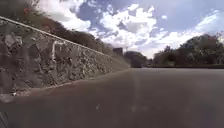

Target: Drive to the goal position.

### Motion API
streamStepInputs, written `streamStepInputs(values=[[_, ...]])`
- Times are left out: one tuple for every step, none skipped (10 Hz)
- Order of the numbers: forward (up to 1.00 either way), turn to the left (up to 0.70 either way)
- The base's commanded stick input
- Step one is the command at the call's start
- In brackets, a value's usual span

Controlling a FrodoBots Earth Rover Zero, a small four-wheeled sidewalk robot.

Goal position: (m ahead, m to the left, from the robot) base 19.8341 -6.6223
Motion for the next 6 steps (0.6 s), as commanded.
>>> streamStepInputs(values=[[0.7,0.0],[0.7,0.0],[0.7,0.0],[0.7,0.0],[0.7,0.0],[0.7,0.0]])
